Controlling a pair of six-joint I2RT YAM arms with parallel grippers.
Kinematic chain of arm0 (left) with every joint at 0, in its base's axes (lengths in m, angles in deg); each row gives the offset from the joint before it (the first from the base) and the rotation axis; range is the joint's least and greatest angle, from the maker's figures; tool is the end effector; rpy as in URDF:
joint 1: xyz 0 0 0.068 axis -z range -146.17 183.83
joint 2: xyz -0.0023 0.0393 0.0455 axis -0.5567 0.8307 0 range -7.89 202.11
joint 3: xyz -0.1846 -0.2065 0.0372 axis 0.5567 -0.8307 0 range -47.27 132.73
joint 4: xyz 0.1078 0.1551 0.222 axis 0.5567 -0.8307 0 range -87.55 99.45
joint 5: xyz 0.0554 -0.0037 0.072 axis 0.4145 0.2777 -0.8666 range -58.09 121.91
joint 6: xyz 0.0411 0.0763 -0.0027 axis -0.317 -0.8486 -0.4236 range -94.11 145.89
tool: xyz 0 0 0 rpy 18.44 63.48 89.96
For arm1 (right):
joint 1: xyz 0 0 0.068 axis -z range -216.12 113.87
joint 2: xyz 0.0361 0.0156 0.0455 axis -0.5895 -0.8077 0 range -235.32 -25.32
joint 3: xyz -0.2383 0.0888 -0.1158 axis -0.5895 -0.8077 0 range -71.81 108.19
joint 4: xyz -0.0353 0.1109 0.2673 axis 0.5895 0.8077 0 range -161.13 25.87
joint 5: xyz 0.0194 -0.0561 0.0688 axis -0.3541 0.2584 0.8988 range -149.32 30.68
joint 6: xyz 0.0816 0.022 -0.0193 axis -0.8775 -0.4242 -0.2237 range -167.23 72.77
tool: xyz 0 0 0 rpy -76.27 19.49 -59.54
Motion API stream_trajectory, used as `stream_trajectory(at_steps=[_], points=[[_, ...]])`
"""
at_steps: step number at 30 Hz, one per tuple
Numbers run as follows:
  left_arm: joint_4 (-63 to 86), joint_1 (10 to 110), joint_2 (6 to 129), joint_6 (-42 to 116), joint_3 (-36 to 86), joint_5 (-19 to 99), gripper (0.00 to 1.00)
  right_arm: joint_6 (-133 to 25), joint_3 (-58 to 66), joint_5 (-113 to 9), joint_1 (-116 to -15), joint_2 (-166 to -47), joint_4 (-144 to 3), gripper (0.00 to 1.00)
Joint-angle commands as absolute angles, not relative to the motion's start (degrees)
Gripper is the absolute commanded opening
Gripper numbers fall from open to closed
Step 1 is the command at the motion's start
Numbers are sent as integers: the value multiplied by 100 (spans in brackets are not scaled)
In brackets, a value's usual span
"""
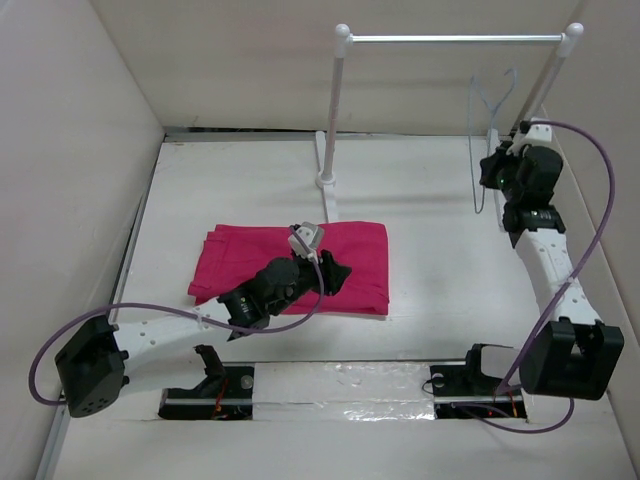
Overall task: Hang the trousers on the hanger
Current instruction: Pick up the hanger from the clothesline, then place the trousers on the hanger.
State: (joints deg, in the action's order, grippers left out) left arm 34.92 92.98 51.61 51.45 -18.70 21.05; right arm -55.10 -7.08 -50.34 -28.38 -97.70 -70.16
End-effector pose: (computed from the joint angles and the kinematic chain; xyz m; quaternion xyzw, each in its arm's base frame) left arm 0.1660 -0.2496 0.2418 0.1520 0.7236 -0.3994 0.5420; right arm 0.3666 -0.0378 0.3717 0.0522 0.7559 0.0600 0.6499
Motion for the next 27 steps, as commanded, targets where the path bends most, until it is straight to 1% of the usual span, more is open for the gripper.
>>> stream_trajectory(at_steps=[1,4,6,8,10,12,14,18,19,21,25,27], points=[[3670,9324,5266,5129,-1195,2241,39,-5663,-1282,-5658,-3207,-9379,-7325,0],[3591,9324,5607,5138,-722,2320,38,-5881,-1801,-5905,-3619,-9063,-7316,0],[3582,9324,5836,5173,-457,2355,38,-6014,-2381,-6212,-3892,-8800,-7307,0],[3617,9324,6223,5199,-79,2426,38,-6268,-3028,-6616,-4400,-8598,-7315,0],[3608,9376,6713,5208,395,2470,38,-6497,-3400,-7106,-4718,-8308,-7237,0],[3608,9377,7049,5191,720,2505,38,-6778,-4048,-7144,-5097,-8114,-7508,0],[3564,9377,7567,5173,1239,2488,38,-7024,-4350,-7171,-5299,-7895,-7684,0],[3258,9377,8429,4919,2293,2426,38,-7087,-4659,-7118,-5563,-7744,-7746,0],[3065,9377,8796,4875,2739,2348,38,-7069,-4659,-7101,-5616,-7753,-7729,0],[2767,9377,9158,4778,3172,2285,38,-7043,-4624,-7118,-5669,-7770,-7606,0],[2178,9254,10176,4585,4462,2224,38,-7008,-4580,-7022,-5774,-7770,-7526,0],[2044,9192,10451,4523,4781,2285,38,-7016,-4597,-6978,-5775,-7762,-7553,0]])
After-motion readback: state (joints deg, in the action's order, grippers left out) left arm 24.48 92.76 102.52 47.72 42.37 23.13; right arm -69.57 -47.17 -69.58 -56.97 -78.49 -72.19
